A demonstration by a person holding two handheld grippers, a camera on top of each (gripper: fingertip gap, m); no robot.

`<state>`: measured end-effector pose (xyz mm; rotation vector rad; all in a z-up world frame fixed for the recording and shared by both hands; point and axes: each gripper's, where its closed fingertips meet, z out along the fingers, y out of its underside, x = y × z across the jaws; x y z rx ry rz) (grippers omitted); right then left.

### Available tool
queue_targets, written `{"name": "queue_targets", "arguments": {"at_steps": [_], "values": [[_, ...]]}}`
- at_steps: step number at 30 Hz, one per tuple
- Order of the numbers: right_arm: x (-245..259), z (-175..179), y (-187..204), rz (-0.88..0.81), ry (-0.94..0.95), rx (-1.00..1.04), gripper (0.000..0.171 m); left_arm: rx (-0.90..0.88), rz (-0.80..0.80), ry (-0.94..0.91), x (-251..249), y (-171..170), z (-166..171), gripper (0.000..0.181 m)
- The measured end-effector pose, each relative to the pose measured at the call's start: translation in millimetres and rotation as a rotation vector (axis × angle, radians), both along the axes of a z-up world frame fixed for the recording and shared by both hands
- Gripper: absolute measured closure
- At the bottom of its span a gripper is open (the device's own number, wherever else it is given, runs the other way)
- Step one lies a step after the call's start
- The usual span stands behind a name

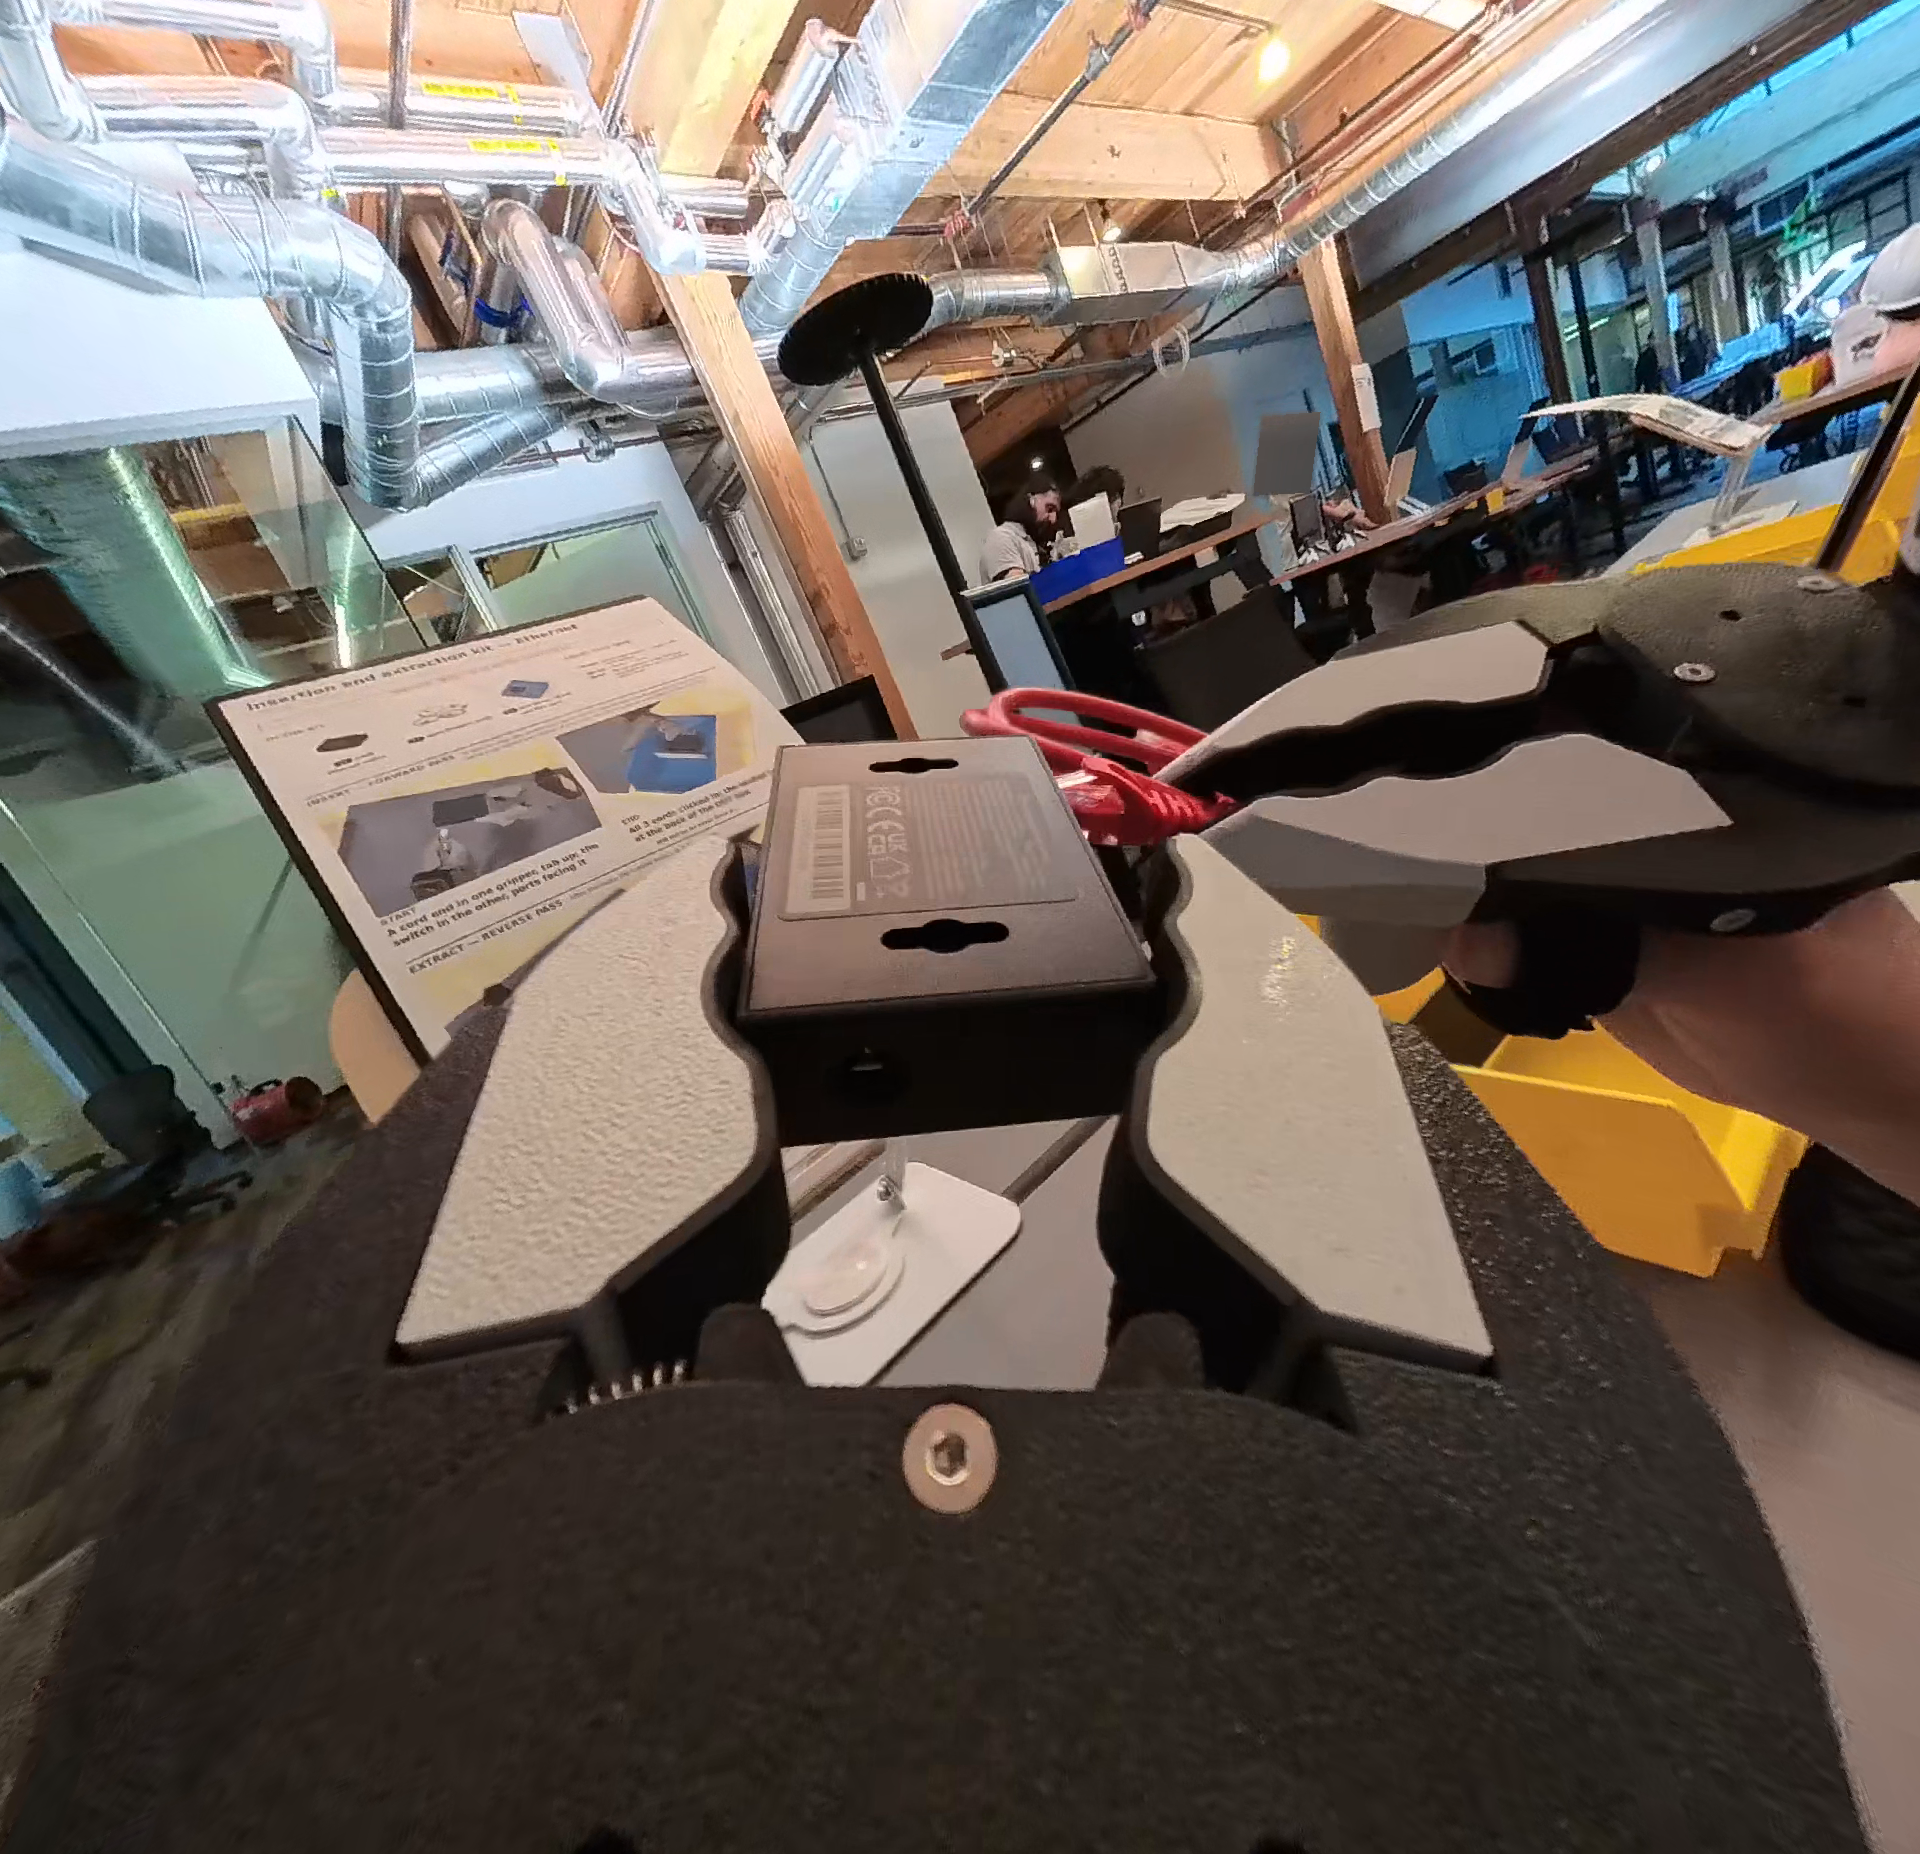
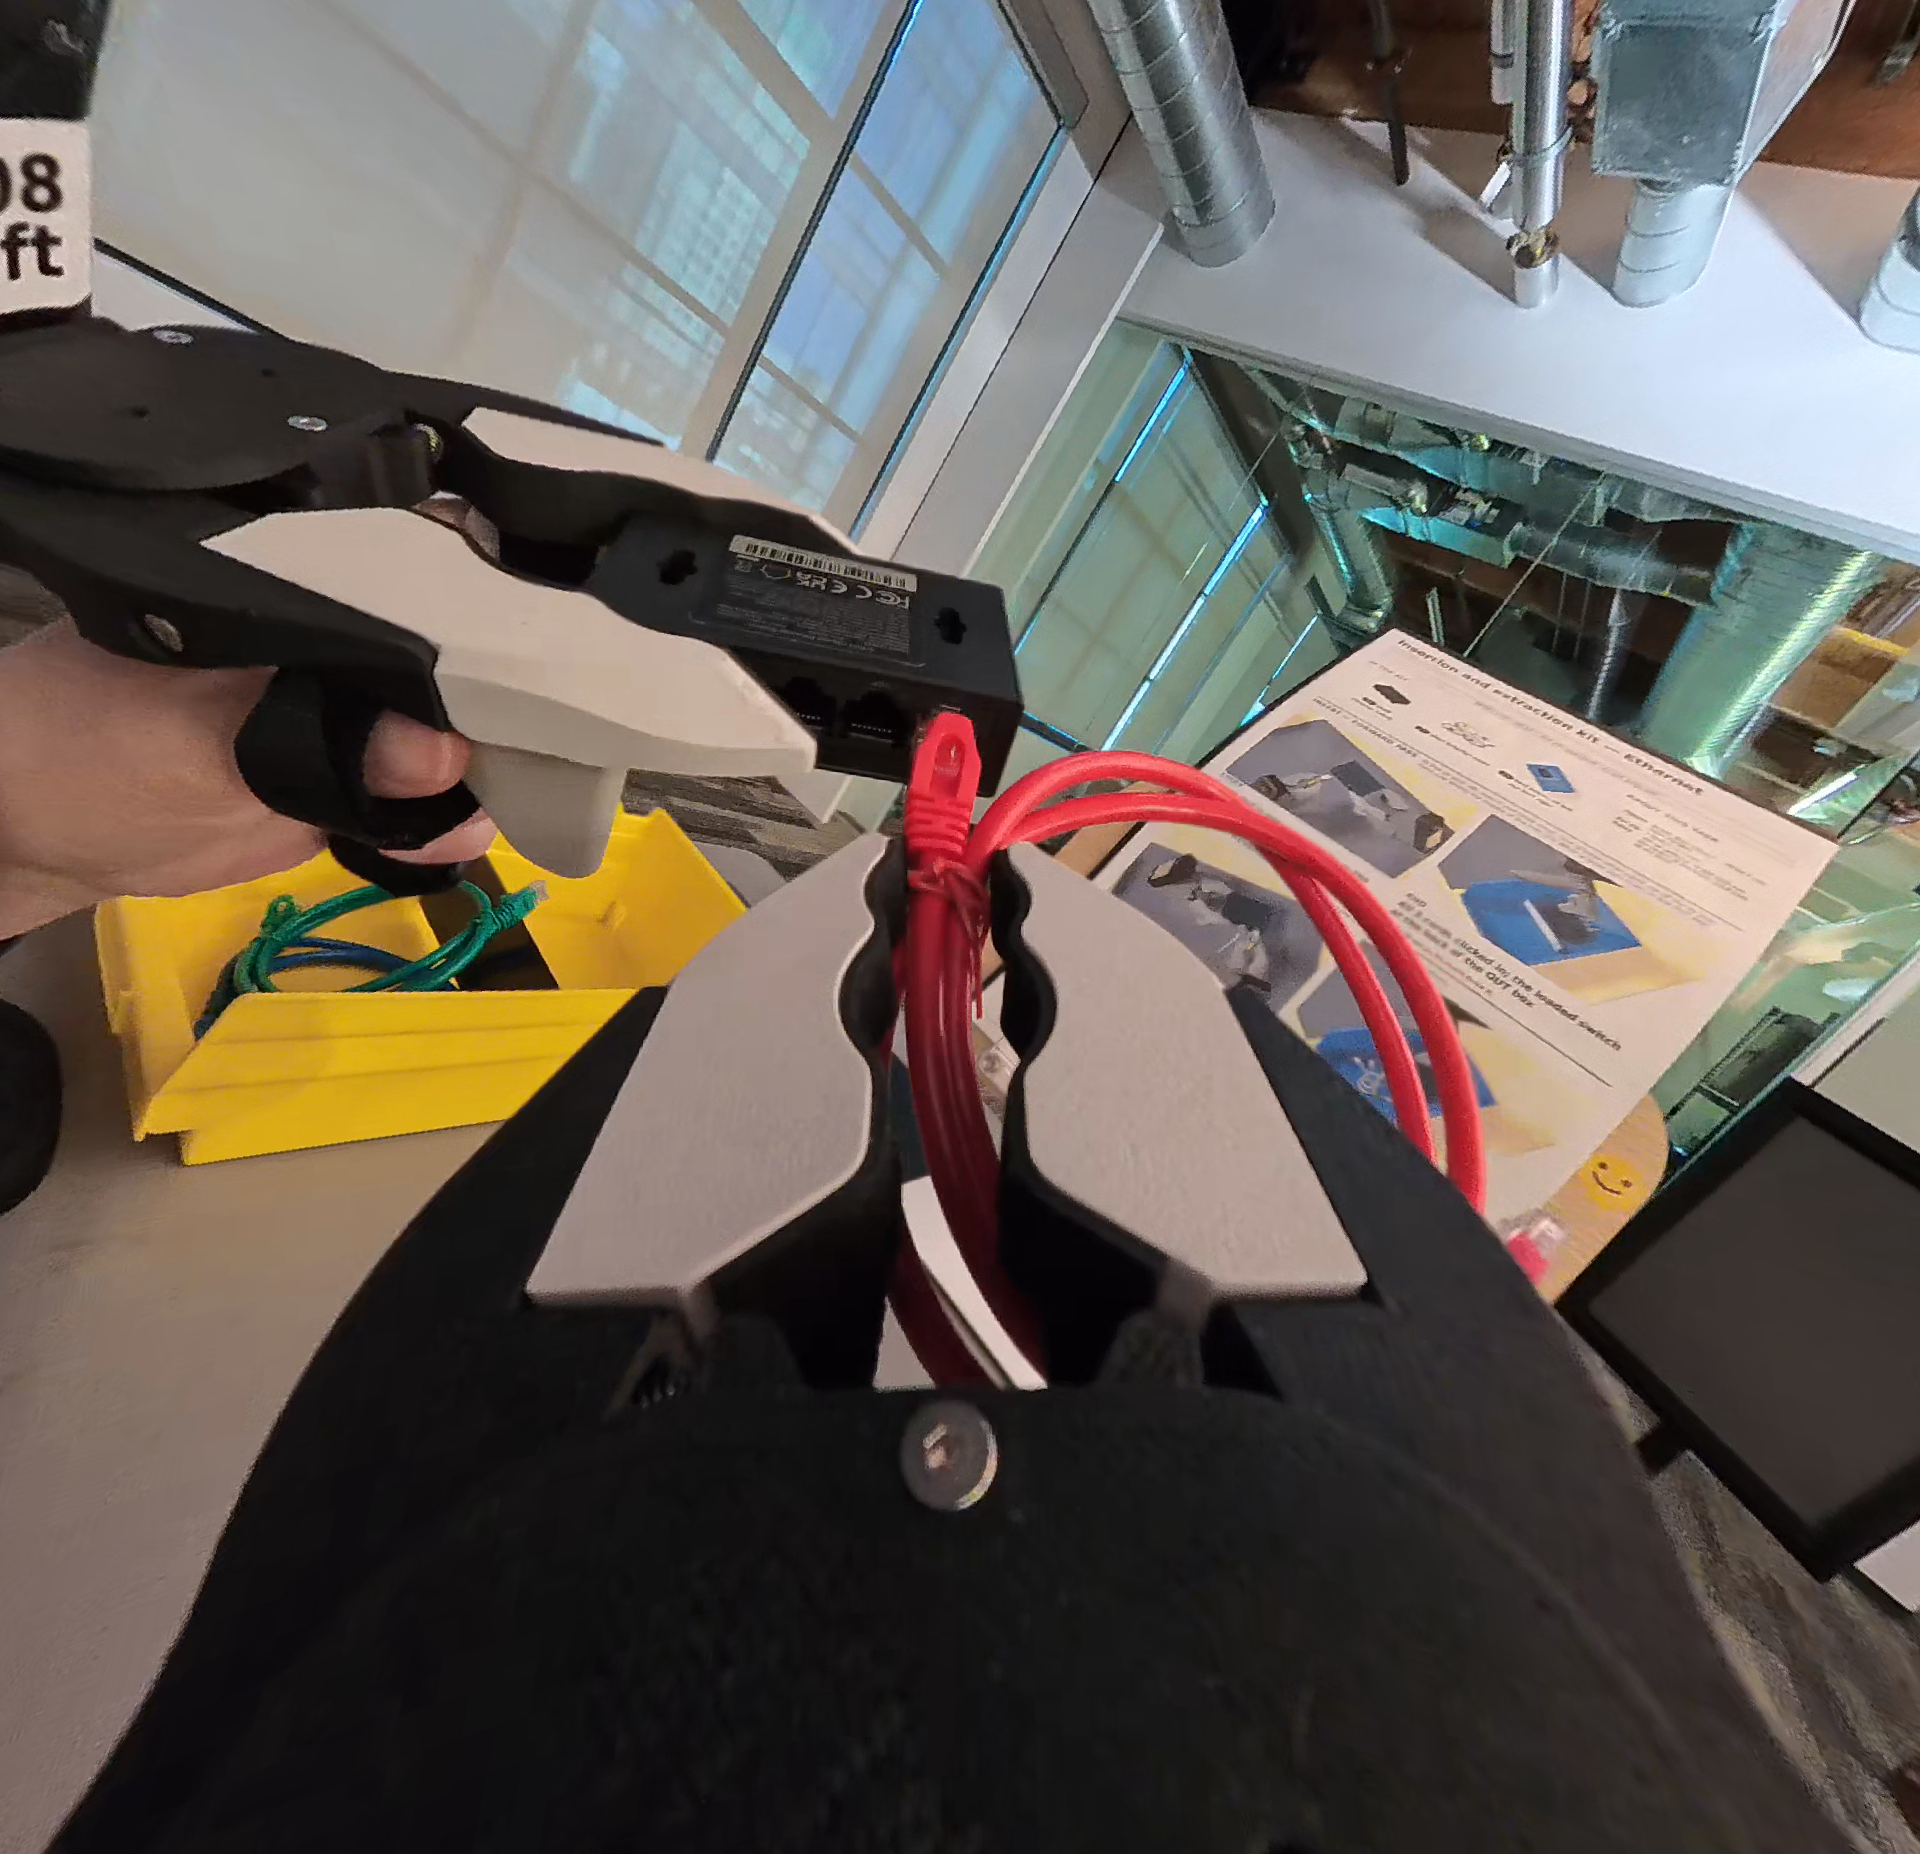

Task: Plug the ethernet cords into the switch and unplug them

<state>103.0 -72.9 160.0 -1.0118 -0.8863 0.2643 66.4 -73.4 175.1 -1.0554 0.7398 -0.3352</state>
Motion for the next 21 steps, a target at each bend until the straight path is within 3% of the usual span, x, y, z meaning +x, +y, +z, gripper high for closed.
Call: {"name": "queue_targets", "arguments": {"at_steps": [14,21], "values": [[-2,-1,-1,-0.02,-0.035,0.022,0.155,-0.009,-0.044,0.06,-3,5,-8,0.108],[0,-6,5,-0.092,-0.096,0.031,0.155,0.011,0.043,0.131,-3,9,-13,0.108]]}}
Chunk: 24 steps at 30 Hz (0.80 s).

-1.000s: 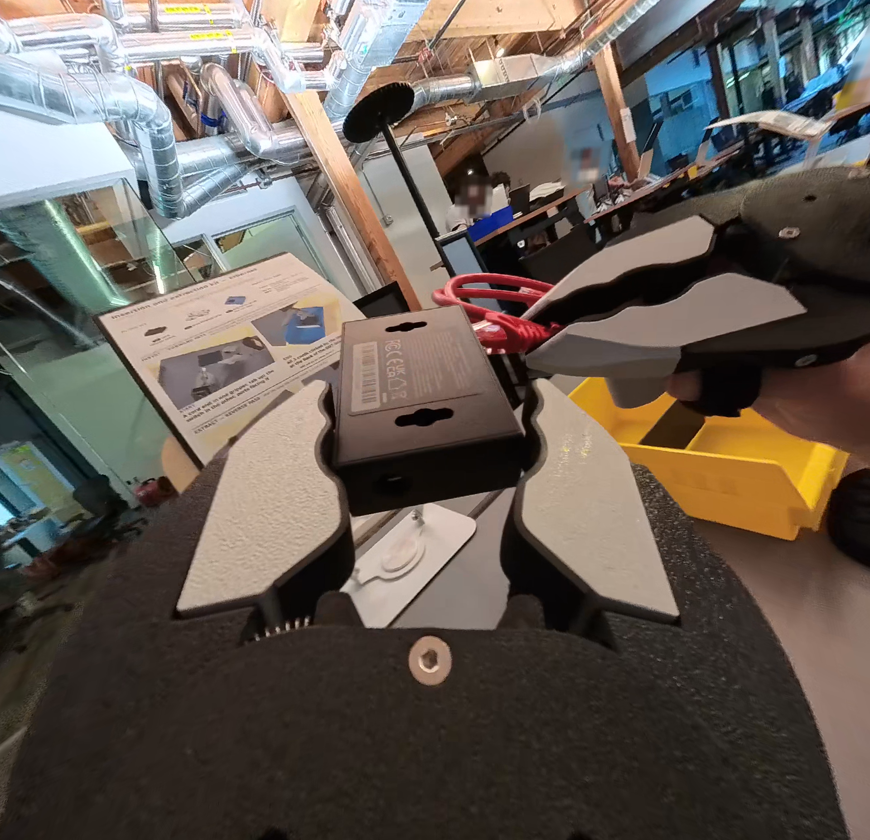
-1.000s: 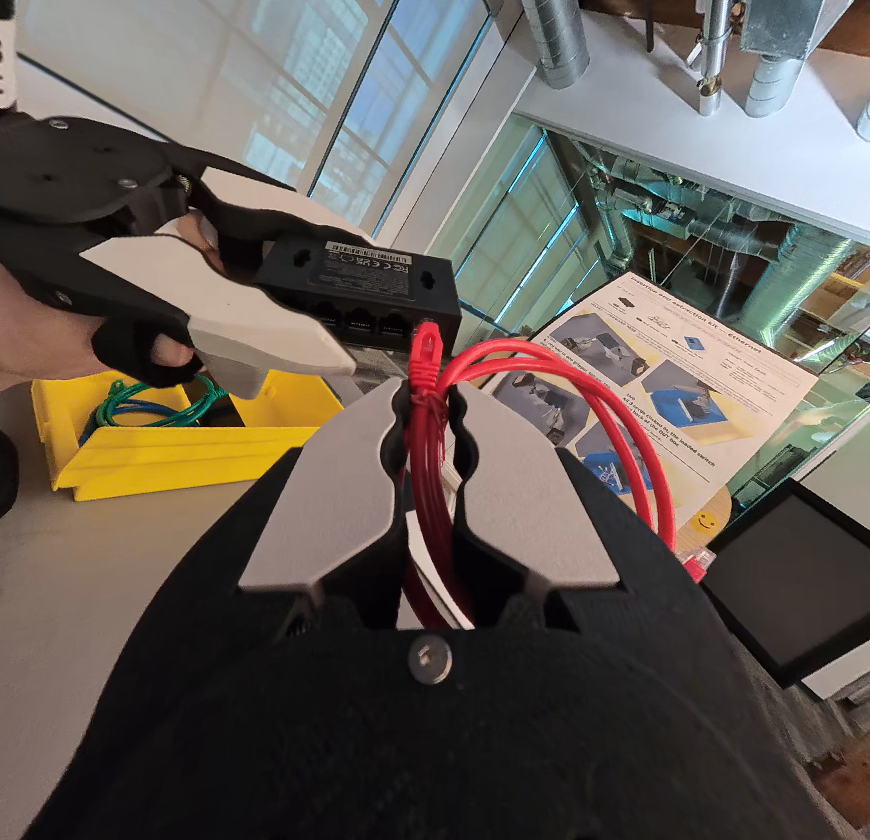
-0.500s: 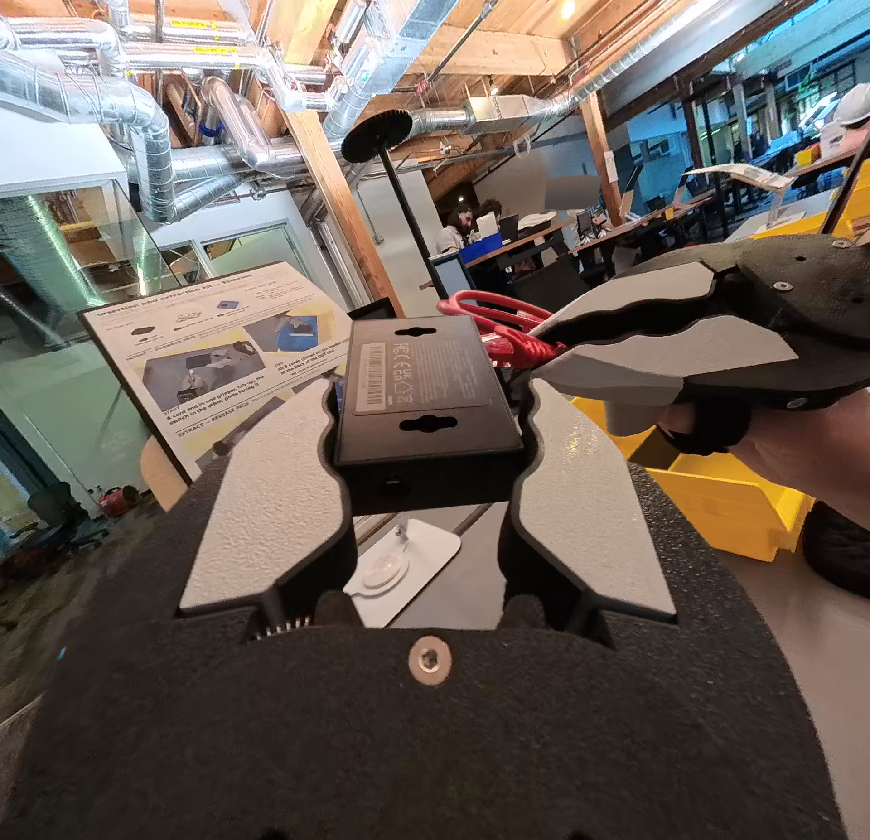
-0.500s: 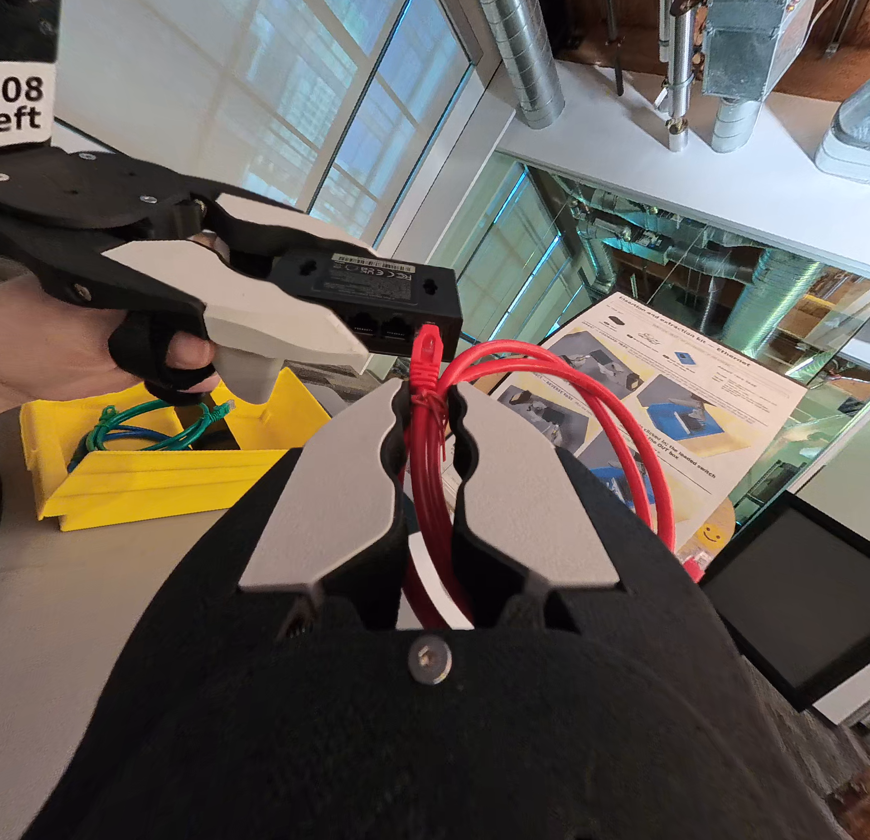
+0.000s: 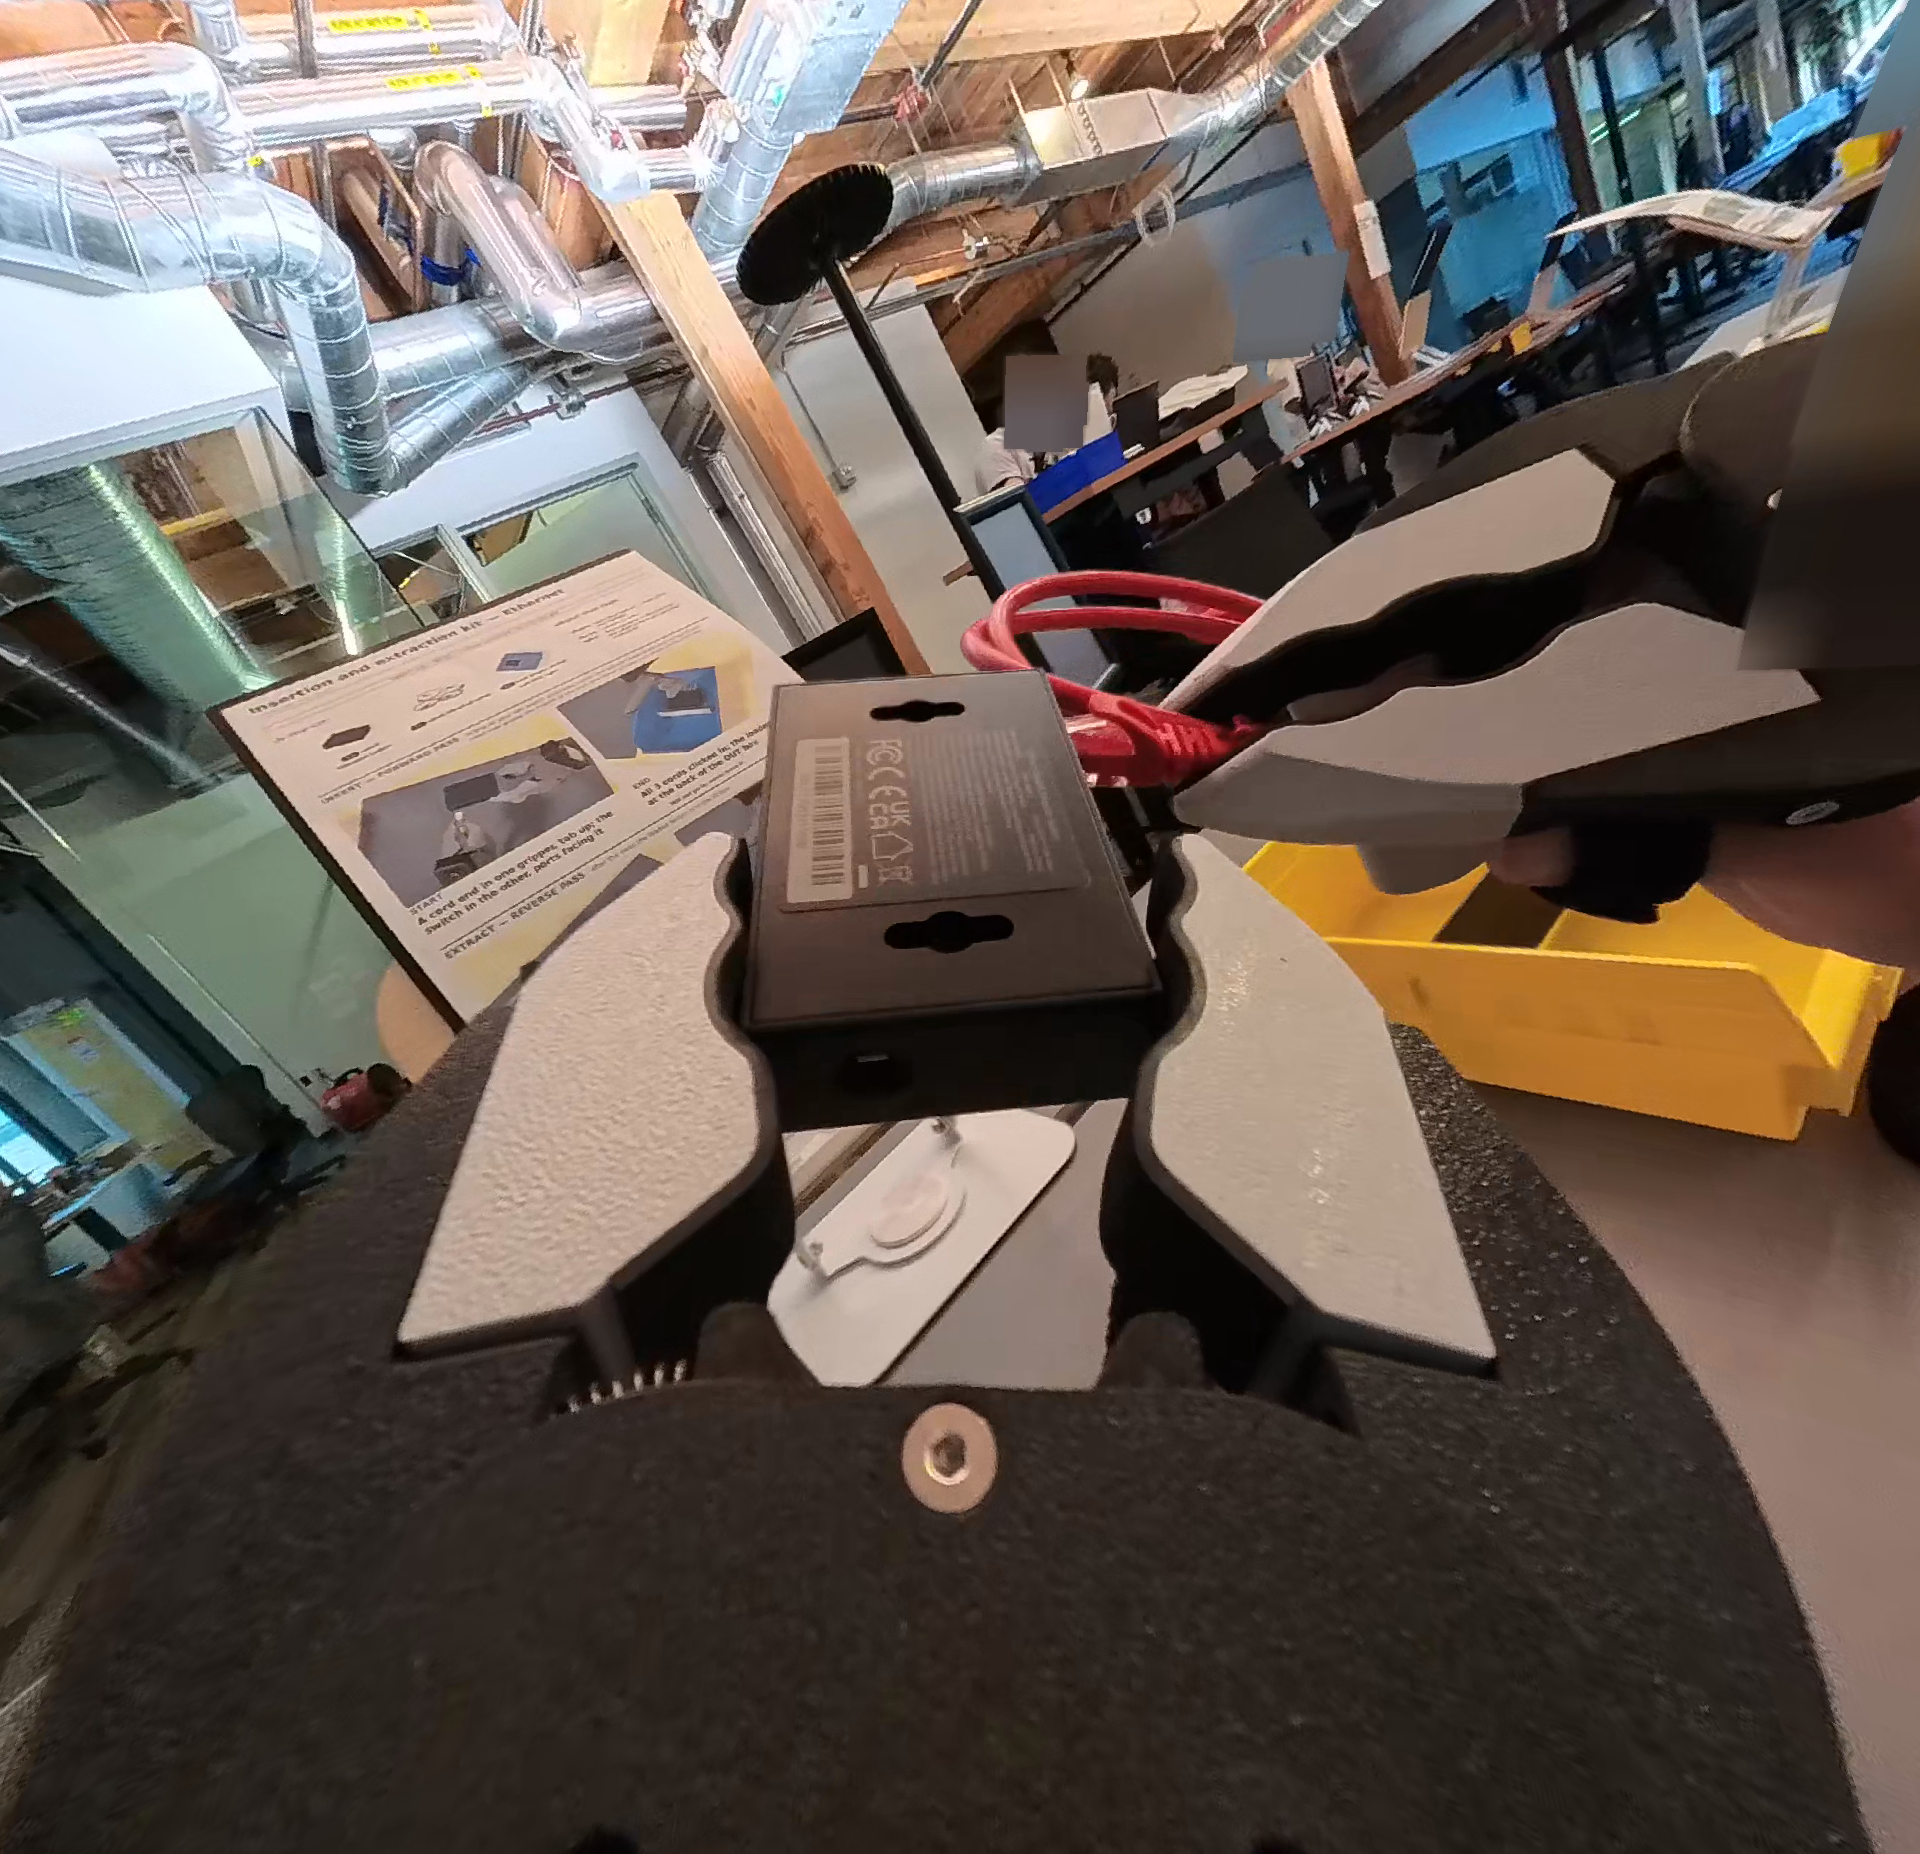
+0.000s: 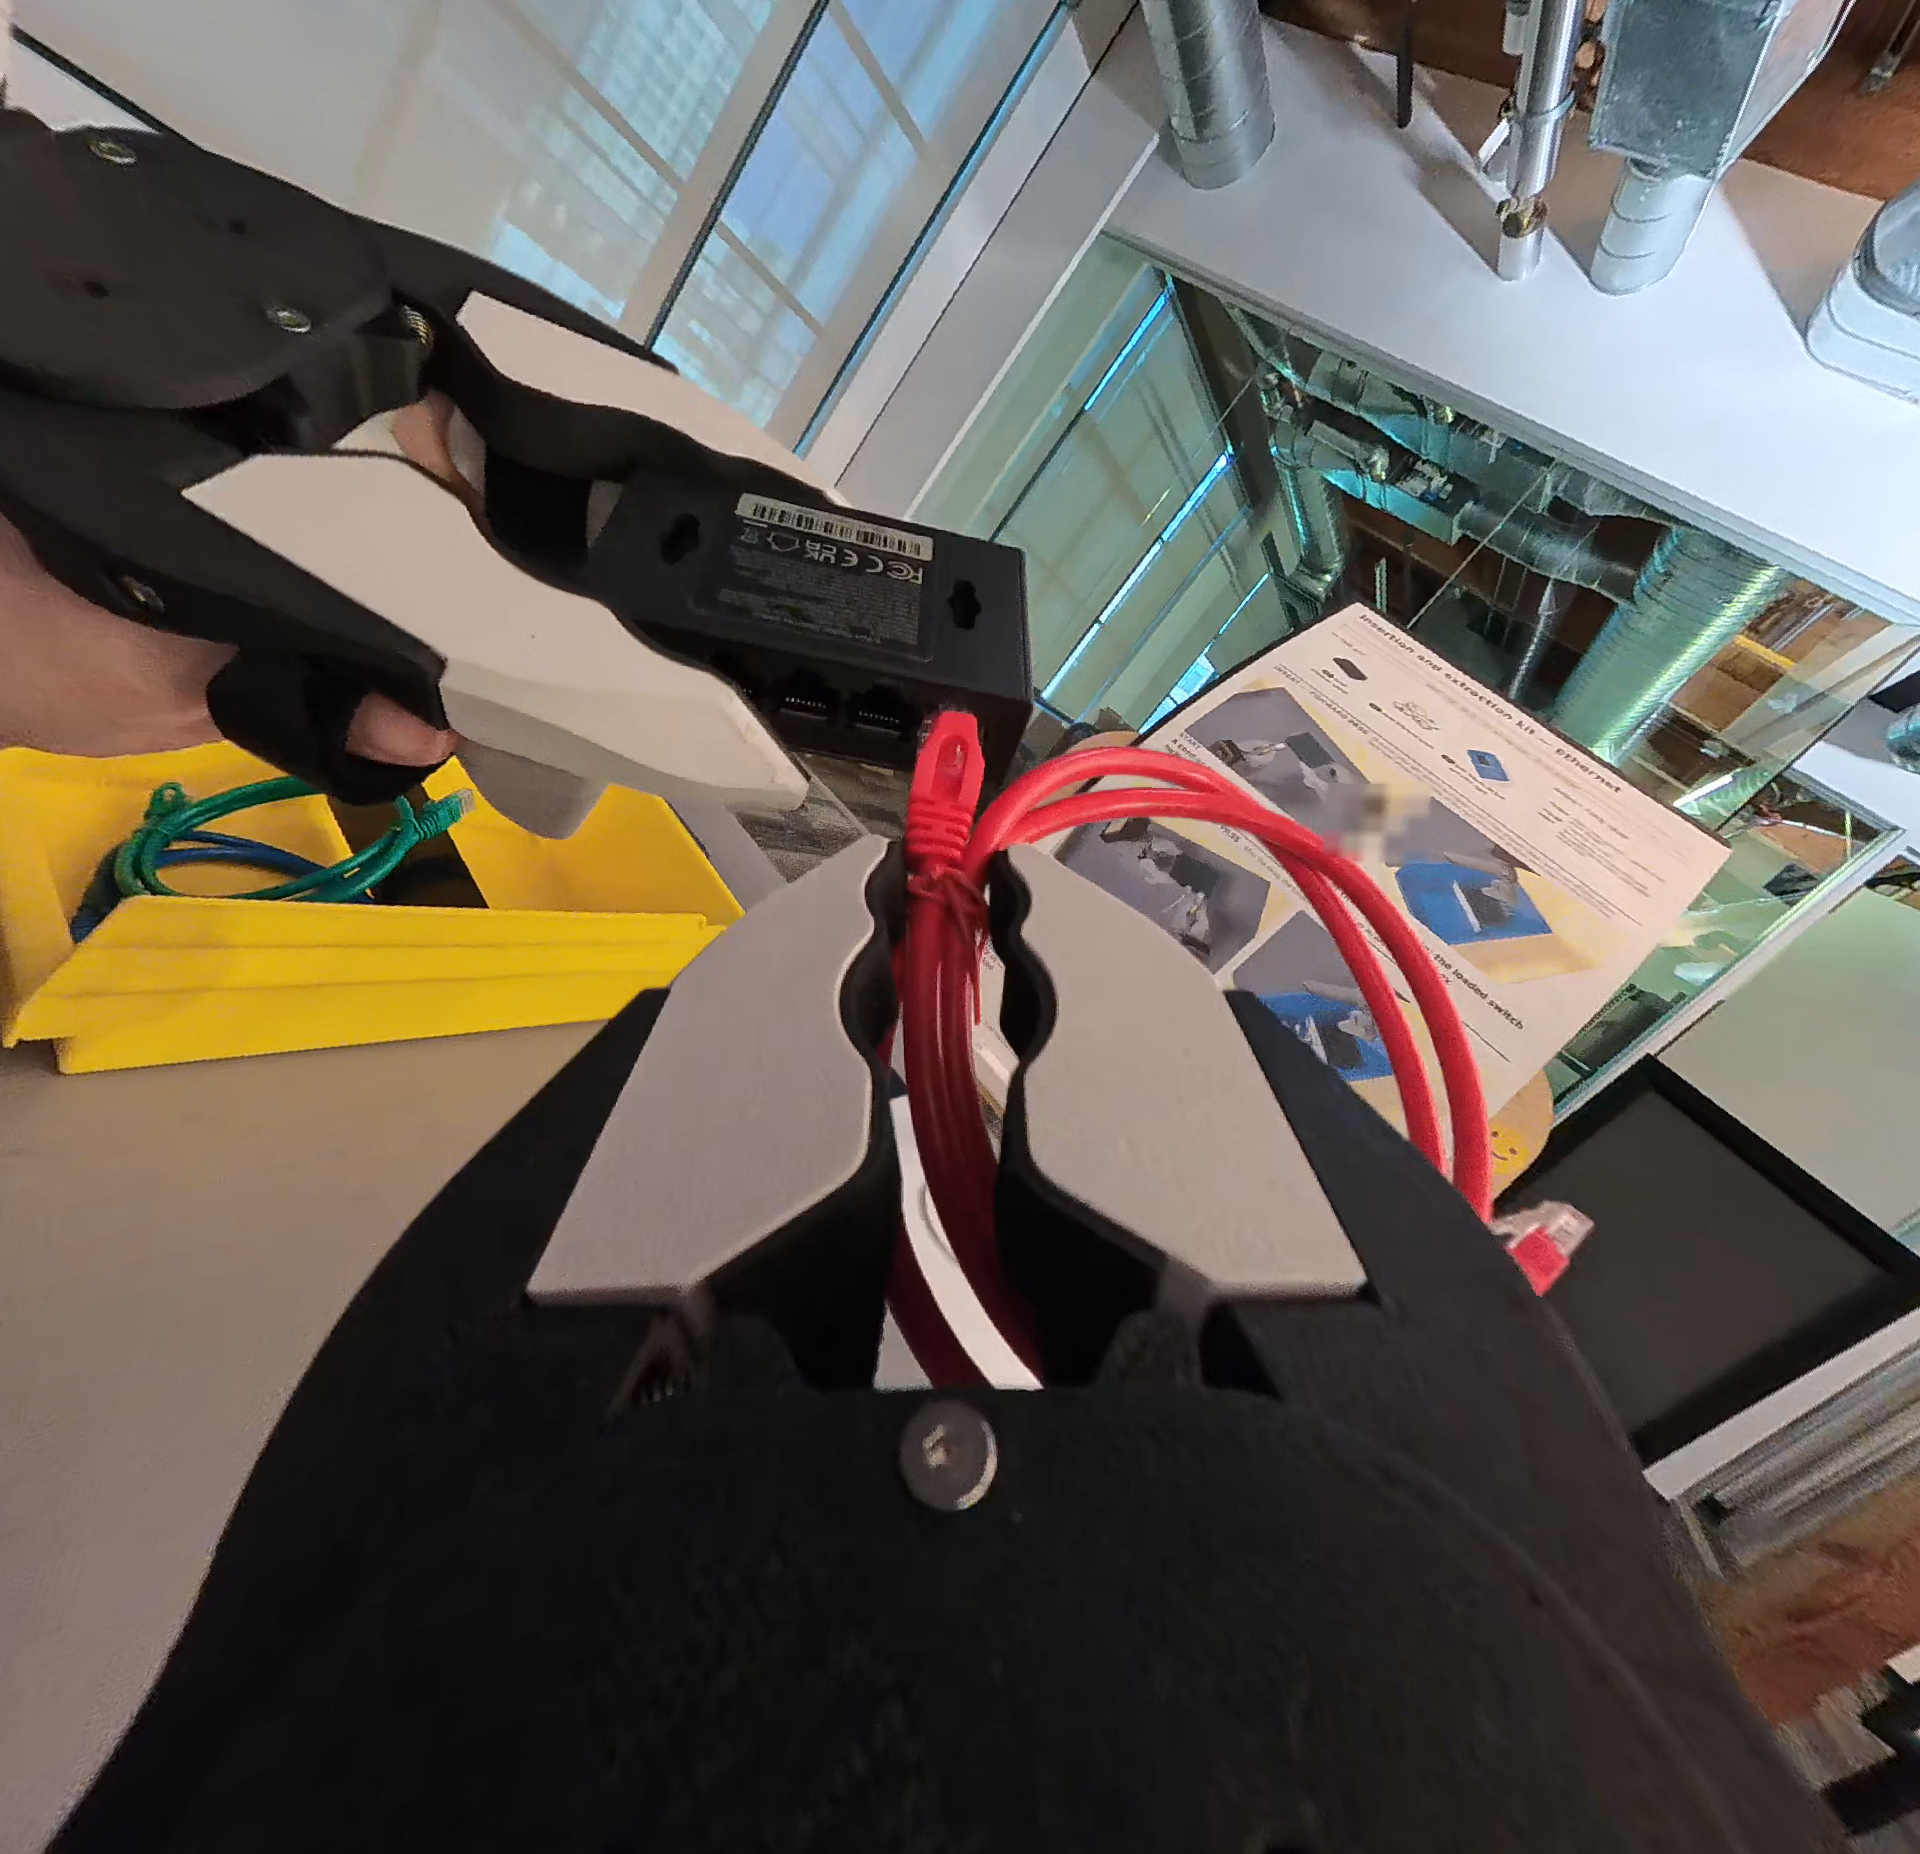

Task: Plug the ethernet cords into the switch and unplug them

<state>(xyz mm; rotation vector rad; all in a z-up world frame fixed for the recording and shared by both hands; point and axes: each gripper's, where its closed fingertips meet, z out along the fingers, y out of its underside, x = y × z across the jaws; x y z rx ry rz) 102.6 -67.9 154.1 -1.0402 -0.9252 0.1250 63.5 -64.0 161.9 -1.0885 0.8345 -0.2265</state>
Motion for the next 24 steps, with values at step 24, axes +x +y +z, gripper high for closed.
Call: {"name": "queue_targets", "arguments": {"at_steps": [24], "values": [[-5,-15,12,0.005,-0.006,-0.063,0.156,0.002,0.05,0.105,-3,8,-13,0.108]]}}
